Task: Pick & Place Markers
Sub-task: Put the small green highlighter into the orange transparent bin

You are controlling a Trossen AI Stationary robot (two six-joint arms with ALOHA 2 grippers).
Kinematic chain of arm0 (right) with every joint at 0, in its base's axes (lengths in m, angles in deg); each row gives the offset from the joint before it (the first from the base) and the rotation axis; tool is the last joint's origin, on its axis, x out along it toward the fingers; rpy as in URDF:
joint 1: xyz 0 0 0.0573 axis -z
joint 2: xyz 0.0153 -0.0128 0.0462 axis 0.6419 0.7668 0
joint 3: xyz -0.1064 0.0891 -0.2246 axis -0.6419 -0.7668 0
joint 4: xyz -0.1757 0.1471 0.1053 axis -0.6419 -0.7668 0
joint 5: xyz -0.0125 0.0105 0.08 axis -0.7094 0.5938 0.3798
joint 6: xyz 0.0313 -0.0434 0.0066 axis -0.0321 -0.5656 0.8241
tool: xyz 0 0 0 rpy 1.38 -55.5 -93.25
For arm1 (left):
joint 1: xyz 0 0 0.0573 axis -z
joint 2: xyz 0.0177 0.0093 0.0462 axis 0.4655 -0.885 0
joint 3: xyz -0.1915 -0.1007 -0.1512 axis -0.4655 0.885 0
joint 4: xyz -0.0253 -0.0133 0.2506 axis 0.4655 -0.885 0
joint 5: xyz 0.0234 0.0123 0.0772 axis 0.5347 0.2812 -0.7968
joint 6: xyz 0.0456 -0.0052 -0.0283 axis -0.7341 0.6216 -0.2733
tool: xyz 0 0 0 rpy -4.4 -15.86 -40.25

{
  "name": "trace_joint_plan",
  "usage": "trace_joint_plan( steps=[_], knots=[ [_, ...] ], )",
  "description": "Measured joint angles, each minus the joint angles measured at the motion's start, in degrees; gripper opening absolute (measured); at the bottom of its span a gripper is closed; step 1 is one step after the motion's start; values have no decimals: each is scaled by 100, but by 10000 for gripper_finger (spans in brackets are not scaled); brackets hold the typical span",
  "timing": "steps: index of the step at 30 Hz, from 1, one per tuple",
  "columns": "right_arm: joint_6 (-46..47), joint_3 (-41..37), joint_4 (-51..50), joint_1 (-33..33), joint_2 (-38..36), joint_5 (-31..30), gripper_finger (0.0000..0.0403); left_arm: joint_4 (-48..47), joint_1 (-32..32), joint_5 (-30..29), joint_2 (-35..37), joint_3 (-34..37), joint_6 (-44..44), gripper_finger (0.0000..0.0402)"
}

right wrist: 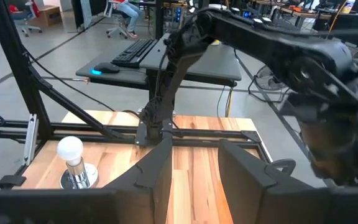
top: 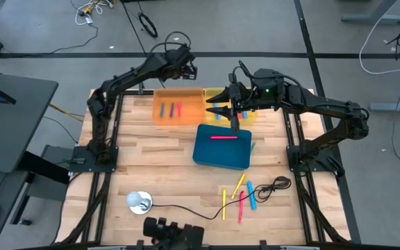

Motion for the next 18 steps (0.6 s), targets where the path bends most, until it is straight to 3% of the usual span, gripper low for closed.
trace_joint_plan(
  steps=[13,18],
  knots=[
    [-4,0,36,1,0,2,133,358,1195,-2851,418,64,-163,236],
    [-4,-2,15,-5,-44,11,133,361,1700,-3256,421,504,-274,236]
  ],
)
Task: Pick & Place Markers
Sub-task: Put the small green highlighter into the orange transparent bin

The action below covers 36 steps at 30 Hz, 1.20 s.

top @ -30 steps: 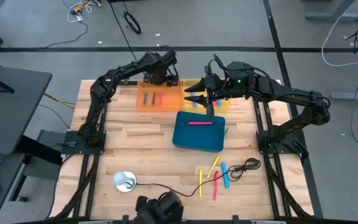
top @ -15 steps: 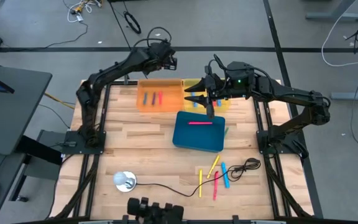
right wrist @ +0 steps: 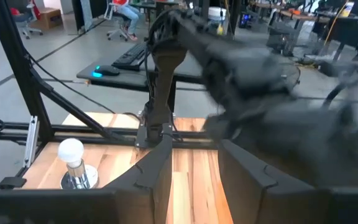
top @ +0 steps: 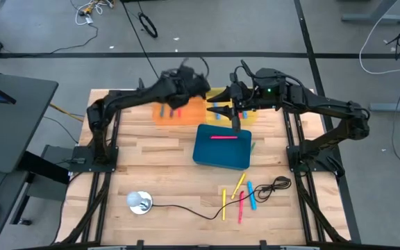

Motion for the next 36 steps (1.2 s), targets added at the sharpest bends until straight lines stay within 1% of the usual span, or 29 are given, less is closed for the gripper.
trace_joint_plan(
  steps=[3,6,8,11,12,13,16,18,20,23,26,28,29,31,32,34,35,36],
  knots=[
    [-2,0,7,0,-95,8,133,232,253,314,0,374,-316,236],
    [-13,0,17,0,-212,11,133,1012,454,921,28,780,-1136,236],
    [-13,0,53,0,-307,11,133,1757,543,1587,116,1087,-1838,236],
    [-12,0,209,0,-456,13,133,2799,556,2857,367,1536,-2693,236],
    [-11,2,244,0,-495,12,133,2996,562,3151,464,1665,-2832,236],
    [-11,2,257,0,-532,13,133,3131,576,3289,542,1770,-2922,236],
    [-8,2,261,-4,-615,15,133,3498,635,3748,839,2031,-3105,236],
    [29,2,188,-13,-668,15,133,3686,659,4276,1113,2208,-3163,236],
    [28,2,183,-13,-684,22,133,4082,706,4748,1417,2395,-3125,236],
    [28,2,81,-13,-693,54,133,4475,804,5147,1891,2744,-2954,236],
    [53,2,-10,-13,-697,54,133,4917,940,5357,2401,3109,-2828,236],
    [161,2,-112,-13,-697,45,133,5426,1083,5445,2729,3342,-2825,236],
    [189,2,-159,-13,-695,48,133,5484,1130,5533,2898,3487,-2827,236],
    [207,2,-239,-13,-697,45,133,5970,1243,5859,3162,3696,-2802,236],
    [211,2,-284,-13,-697,47,133,5986,1265,6045,3288,3842,-2747,236],
    [247,2,-306,-13,-697,49,133,6504,1356,6384,3446,3996,-2655,236],
    [303,2,-315,-14,-697,55,133,6563,1384,6491,3550,4126,-2646,236],
    [349,2,-313,-29,-697,57,133,6864,1425,6540,3581,4171,-2673,236]
  ],
)
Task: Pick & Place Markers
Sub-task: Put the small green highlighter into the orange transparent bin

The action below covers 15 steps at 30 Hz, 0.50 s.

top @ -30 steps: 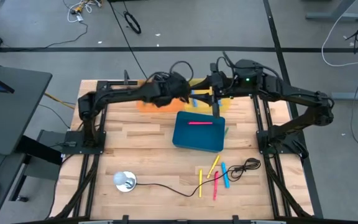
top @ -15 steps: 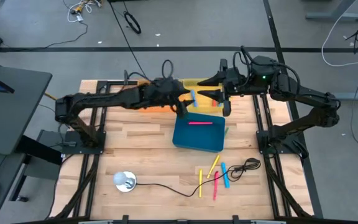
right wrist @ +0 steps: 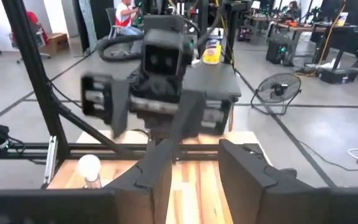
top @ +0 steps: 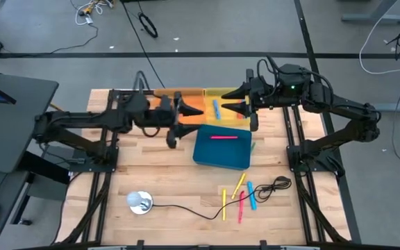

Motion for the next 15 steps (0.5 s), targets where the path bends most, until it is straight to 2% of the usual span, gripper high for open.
trace_joint_plan(
  steps=[4,15],
  knots=[
    [135,0,-78,-8,12,42,133,324,62,31,147,63,-217,236],
    [-196,0,-522,-25,15,-311,133,106,47,-22,160,76,-135,236]
  ],
)
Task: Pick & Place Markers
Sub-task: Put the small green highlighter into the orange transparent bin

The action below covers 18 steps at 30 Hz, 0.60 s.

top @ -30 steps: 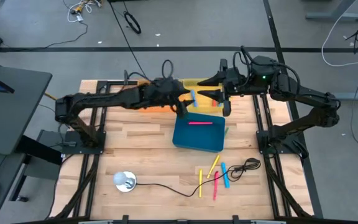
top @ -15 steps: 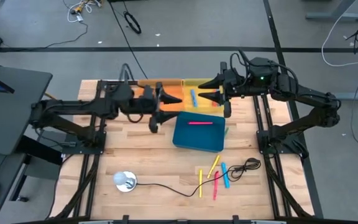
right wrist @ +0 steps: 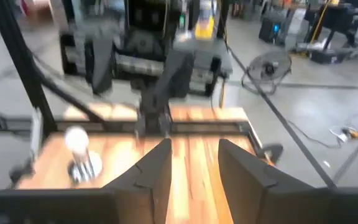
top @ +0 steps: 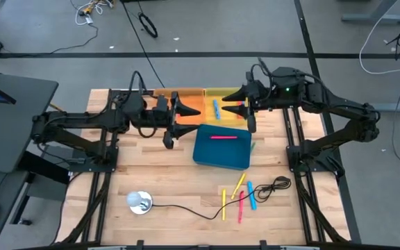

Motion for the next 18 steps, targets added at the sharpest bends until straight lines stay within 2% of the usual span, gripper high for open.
trace_joint_plan(
  steps=[4,13,18],
  knots=[
    [-281,0,-622,34,0,-108,155,-274,-2,-25,0,0,256,236],
    [-1491,0,-2739,63,-20,32,257,-328,4,241,0,0,467,236],
    [-1879,0,-3972,99,-20,158,273,-328,0,237,0,0,478,236]
  ],
)
